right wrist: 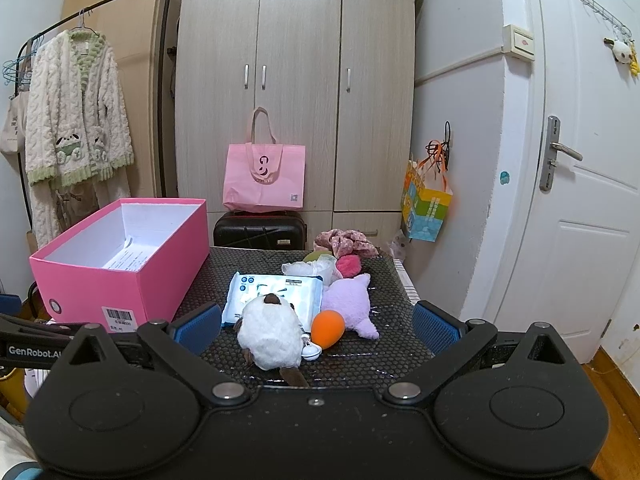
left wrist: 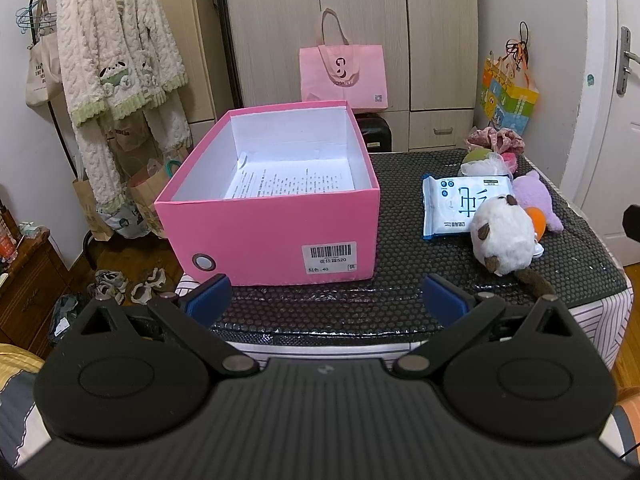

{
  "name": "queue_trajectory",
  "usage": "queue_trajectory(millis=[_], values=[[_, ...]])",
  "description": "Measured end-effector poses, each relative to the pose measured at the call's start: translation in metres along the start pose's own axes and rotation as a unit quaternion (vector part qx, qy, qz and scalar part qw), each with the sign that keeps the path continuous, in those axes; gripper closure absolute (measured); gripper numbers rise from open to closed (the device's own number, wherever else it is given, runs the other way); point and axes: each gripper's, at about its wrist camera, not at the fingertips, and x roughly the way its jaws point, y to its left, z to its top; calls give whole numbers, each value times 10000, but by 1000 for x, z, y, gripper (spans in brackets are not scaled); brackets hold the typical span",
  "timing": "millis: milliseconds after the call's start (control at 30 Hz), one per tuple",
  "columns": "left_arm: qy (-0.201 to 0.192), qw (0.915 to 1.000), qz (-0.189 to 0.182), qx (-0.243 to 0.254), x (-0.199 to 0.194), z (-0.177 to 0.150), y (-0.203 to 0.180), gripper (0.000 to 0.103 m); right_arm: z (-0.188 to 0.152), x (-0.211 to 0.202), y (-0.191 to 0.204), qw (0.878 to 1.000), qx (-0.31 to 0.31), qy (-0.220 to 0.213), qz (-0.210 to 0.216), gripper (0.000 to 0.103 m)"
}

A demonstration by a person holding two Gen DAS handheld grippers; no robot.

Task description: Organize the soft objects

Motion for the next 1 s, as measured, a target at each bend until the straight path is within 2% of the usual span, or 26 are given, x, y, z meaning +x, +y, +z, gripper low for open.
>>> queue_trajectory(millis=[433, 733, 1000], values=[[-22, 10000, -23, 4, 0, 0, -1, 0, -1, 0, 0, 10000, 0, 2, -4, 0], [-305, 9987, -406, -66, -6, -5, 2, 0, 0, 0, 0, 10000, -3, 5, -7, 0], [-488, 9981, -368, -52, -8, -14, 2, 1, -3, -1, -3, 10000, 7, 25, -14, 0]])
